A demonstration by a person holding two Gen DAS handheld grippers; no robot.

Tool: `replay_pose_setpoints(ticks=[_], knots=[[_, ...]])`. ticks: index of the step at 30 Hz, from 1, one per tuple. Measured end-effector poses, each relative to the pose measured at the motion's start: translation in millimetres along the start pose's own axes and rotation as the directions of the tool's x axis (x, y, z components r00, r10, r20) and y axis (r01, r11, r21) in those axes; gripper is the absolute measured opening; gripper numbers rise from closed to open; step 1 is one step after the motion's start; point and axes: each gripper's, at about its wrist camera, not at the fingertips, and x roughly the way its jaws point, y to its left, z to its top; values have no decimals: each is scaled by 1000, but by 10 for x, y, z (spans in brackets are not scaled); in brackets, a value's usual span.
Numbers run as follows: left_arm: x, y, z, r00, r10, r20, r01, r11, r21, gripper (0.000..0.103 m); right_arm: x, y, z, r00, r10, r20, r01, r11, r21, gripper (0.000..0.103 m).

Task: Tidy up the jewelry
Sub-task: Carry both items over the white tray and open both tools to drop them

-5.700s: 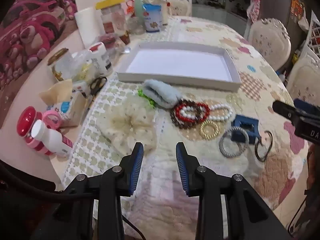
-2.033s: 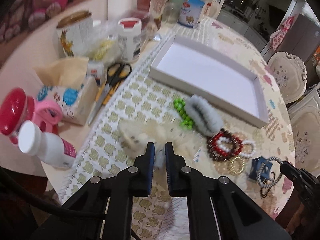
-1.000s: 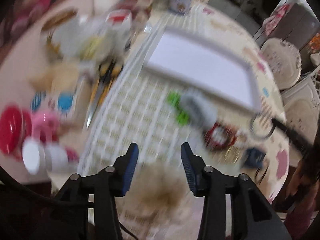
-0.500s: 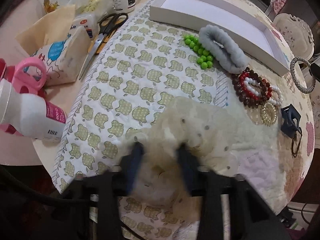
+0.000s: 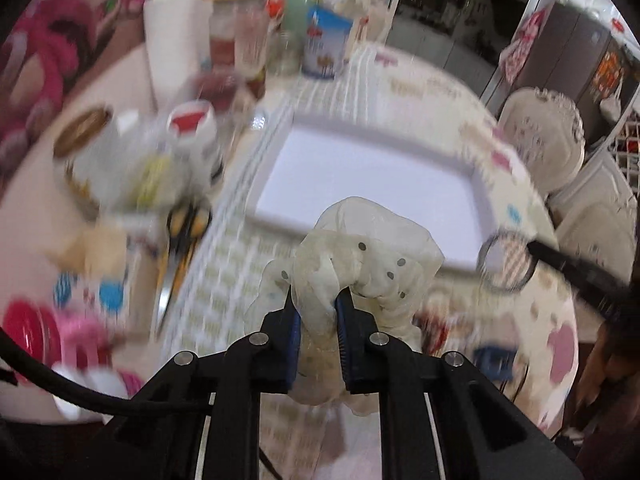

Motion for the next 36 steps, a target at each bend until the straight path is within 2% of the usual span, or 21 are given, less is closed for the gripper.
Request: replay_pose_setpoints(ticks=[3,6,13,19,25,27,36], knots=[[213,0,302,1000,-6,17,6,1000,-14,14,120,-95,119,1000,-22,1,22,999,28,7],[493,-11,541,1000,-1,-3,1,1000,-22,14,307,-216,204,999,-36,-18,37,996,83,7],[1011,6,790,998,40,-47,-42,999,-31,14,704,-585,259,997,-27,-66,42,971,235,7],[1367,51,840,993,81,-84,-84,996,-26,14,1040,-749,235,990,-45,-131,80,959,270,7],[1621,183,734,981,109,-162,-115,993,-34,15,1262,-912,135,978,-45,-201,103,953,286,7],[1652,208,674,977,111,-181,-119,992,-32,15,1297,-957,102,974,-34,-224,101,951,293,7],[1515,213,372,974,92,-206,-100,995,-29,16,1151,-1014,-35,957,-62,-283,121,973,194,8]])
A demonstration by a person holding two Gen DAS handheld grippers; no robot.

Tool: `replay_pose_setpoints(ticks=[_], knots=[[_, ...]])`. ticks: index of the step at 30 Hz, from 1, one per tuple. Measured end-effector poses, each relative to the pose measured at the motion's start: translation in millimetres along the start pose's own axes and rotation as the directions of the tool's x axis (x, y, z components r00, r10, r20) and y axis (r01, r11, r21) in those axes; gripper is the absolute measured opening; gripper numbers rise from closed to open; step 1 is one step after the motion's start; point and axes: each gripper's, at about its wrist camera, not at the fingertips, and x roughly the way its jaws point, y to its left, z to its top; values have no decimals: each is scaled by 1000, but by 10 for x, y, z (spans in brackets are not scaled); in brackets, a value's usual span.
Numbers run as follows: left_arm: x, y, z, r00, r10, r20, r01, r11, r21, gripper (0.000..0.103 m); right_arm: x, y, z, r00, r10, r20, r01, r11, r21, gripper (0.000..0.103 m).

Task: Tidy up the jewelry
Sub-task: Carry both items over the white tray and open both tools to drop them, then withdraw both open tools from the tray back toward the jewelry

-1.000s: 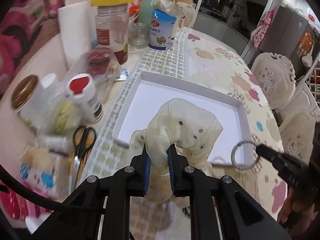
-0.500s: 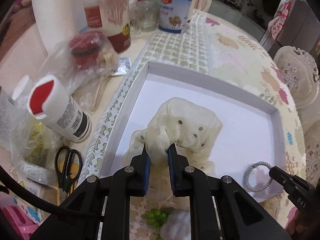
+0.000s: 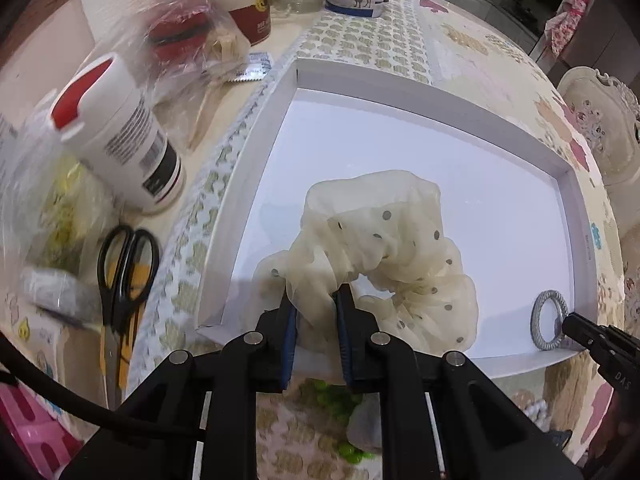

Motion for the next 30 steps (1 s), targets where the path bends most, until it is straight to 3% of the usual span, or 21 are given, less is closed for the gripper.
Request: replay_pose_setpoints(ticks=[2,4,5,7,8,11,20,26,30], knots=[[-35,-7,-24,1000,11,10,-11,1000,0,20,-51,-3,-30,1000,-12,-1,12,1000,-8,13],[-87,-14,-45,999,22,34,-22,1000,-5,31,-118,5,-38,1000,-24,12,24,1000,-11,33],[-122,-14,-49,999,24,48,-23,1000,-11,34,-156,19,-29,999,-16,28,16,1000,-11,38],[-192,-20,-57,997,29,73,-28,1000,-15,39,-268,50,-28,997,-22,72,22,1000,-4,58],[-235,-31,-59,995,40,89,-39,999,-10,39,-311,74,-24,995,-33,90,34,999,-5,61],[-346,-44,-67,990,69,123,-69,998,-3,40,-445,183,-39,989,-55,137,59,998,-26,62],[-681,-91,-208,982,45,183,-46,999,1,40,-738,496,-105,966,-106,235,122,991,-56,62],[-880,-191,-360,971,75,227,-87,995,44,40,-891,597,-219,957,-102,272,124,990,-64,62],[-977,-208,-472,971,60,231,-72,997,41,39,-1020,616,-312,950,-89,298,114,991,-66,65]])
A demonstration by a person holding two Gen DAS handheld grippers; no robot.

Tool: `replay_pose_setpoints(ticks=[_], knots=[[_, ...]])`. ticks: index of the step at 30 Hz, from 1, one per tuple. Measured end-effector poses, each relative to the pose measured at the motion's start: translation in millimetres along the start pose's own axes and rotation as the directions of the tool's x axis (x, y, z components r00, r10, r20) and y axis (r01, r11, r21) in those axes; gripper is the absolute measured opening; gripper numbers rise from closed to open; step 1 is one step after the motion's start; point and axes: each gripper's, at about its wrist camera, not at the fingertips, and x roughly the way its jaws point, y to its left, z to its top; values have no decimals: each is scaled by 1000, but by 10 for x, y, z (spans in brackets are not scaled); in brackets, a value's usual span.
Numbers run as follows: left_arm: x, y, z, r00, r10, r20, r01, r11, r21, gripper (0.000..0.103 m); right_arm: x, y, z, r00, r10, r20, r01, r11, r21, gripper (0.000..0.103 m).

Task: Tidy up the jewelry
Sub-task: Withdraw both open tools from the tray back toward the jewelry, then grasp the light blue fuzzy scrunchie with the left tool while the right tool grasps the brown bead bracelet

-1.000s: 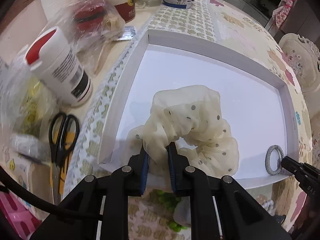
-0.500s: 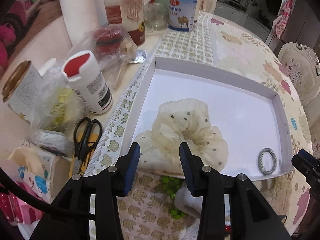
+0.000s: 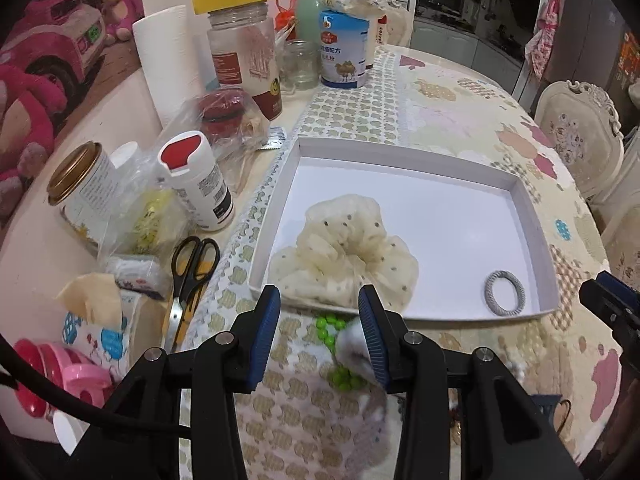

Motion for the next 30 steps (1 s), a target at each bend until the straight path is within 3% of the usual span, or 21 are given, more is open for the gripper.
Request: replay_pose_setpoints(ticks=[18,30], knots=[[-408,-5,-585,996,-85,-37,81,993,-88,40,-600,-201,-580,1000,8,7,-8,1000,-22,68],[-360,33,-749,984,-159,-81,144,976,-165,40,-530,99,-906,993,102,-66,-109,987,-122,67]])
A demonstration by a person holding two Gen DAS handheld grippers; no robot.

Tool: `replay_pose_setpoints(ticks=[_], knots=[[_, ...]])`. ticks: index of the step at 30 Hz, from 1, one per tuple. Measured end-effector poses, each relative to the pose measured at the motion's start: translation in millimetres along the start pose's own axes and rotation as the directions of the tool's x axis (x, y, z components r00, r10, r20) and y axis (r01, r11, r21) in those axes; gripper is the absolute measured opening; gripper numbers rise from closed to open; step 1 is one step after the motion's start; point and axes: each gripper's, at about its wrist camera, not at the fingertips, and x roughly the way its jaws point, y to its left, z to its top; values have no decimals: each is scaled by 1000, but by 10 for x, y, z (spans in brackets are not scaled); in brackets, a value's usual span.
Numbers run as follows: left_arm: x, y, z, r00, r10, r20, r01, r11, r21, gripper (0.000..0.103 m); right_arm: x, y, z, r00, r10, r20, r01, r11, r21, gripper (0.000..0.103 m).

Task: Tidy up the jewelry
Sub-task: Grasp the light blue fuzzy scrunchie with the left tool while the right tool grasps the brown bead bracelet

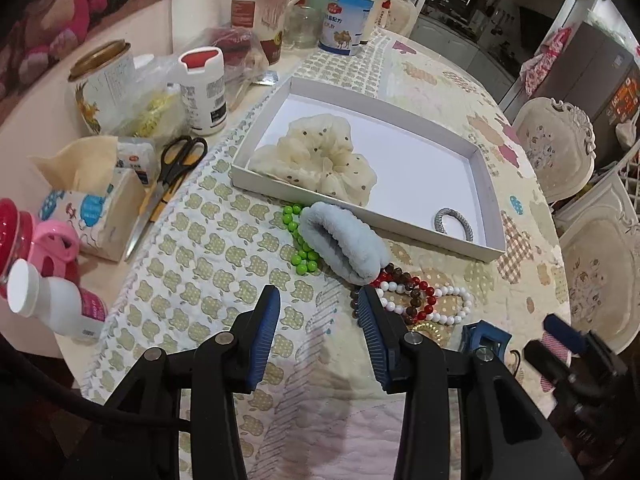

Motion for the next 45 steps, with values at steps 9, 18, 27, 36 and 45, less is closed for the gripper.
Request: replay_pose_setpoints(ticks=[9,18,27,36,45], knots=[[343,25,249,995,-84,-58,76,989,-126,40,212,218,16,999,44,-28,-45,998,-42,61],[799,64,459,985,-115,-132,86,974,-210,40,621,336,100,993,86,-86,-90,995,-37,36],[959,33,535,987,-82,-139,56,981,-185,39,1119,385,205,981,113,-156,-113,994,7,26],[859,124,548,987,-112,-119,90,981,-172,14,1268,411,191,974,128,-186,-127,992,21,8],[376,126,579,991,-128,-50,119,981,-150,13,624,448,404,976,207,-60,-207,978,2,8]])
